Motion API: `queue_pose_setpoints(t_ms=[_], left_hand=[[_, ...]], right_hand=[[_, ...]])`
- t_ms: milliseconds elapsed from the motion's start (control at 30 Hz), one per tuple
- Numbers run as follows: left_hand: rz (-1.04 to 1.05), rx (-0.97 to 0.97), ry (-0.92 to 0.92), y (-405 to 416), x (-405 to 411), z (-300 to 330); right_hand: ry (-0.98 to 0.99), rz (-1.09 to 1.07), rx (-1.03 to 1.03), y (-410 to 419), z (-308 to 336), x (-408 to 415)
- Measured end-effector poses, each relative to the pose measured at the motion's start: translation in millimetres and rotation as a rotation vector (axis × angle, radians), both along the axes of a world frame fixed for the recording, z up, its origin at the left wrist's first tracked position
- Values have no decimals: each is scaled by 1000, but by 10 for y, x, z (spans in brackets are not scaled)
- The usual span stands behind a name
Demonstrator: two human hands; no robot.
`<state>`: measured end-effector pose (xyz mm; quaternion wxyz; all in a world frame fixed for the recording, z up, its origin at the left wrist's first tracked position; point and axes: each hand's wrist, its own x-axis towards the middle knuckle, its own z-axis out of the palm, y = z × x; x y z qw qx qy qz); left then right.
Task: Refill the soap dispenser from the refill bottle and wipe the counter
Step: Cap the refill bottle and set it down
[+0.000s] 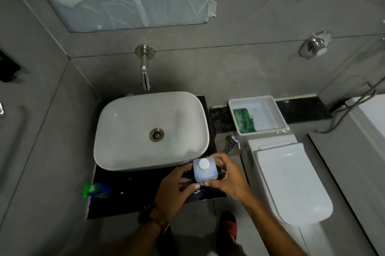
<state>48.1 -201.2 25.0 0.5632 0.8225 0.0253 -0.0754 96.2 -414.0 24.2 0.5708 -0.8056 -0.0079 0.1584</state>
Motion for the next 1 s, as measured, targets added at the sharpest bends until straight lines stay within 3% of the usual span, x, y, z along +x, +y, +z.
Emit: queue_pose_setpoints(t_ms=[300,700,1000], left_hand=[[60,30,116,-192,11,-660],[96,-1,199,-185,-100,-994],[101,43,203,-353,-109,-1159]], right_hand=[[82,-82,-12,28,-791,-92],[133,-65,-26,-22,-970,-166],[182,-281,-62,168,-1003,-499]])
